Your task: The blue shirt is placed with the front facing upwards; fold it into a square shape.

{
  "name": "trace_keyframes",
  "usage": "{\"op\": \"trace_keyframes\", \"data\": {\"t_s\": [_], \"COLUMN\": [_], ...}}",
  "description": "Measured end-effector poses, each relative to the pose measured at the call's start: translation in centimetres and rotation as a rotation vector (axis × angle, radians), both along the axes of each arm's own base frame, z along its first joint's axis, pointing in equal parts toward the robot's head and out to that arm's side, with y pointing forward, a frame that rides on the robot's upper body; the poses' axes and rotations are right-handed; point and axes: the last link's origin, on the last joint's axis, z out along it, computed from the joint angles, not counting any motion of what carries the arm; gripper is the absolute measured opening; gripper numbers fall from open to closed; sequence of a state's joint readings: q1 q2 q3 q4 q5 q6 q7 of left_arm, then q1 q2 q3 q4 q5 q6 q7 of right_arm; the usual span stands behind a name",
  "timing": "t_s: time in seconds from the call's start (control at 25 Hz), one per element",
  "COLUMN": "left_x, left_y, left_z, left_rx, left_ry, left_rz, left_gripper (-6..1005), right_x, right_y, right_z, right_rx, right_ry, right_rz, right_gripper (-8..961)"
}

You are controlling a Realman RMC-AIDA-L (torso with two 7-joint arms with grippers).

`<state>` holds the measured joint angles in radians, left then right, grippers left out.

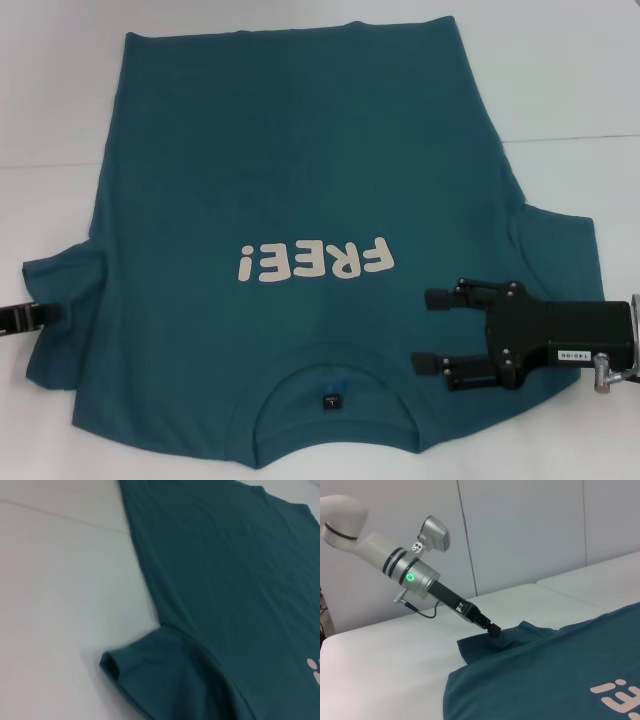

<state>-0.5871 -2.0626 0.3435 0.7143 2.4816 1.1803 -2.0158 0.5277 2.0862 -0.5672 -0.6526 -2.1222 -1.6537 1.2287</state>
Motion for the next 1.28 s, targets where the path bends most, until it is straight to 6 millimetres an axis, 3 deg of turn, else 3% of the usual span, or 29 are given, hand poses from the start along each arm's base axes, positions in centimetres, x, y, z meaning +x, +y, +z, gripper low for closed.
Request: {"op": "trace_keyframes", "data": {"t_s": [0.08, 0.6, 1.28], "left_x": [0.2, 1.1, 0.4], "left_y": [0.2, 0.7, 1.3], "left_z": [0.2, 1.7, 4.2], "left_rx": [-0.001, -0.013, -0.028], "left_ry": [0.002, 0.024, 0.160], "left_rz": [-0.008, -0.040, -0.035], "left_gripper": [34, 40, 52], "right_x": [0.0, 0.0, 0.0], "right_y": [0.0, 0.1, 0.3], "right_z": [0.0, 0.1, 0.1], "right_rx": [0.001, 0.006, 0.015], "right_ry": [-0.001, 0.005, 0.002], "right_rz": [0.001, -0.003, -0.007], "right_gripper": [911, 911, 912]}}
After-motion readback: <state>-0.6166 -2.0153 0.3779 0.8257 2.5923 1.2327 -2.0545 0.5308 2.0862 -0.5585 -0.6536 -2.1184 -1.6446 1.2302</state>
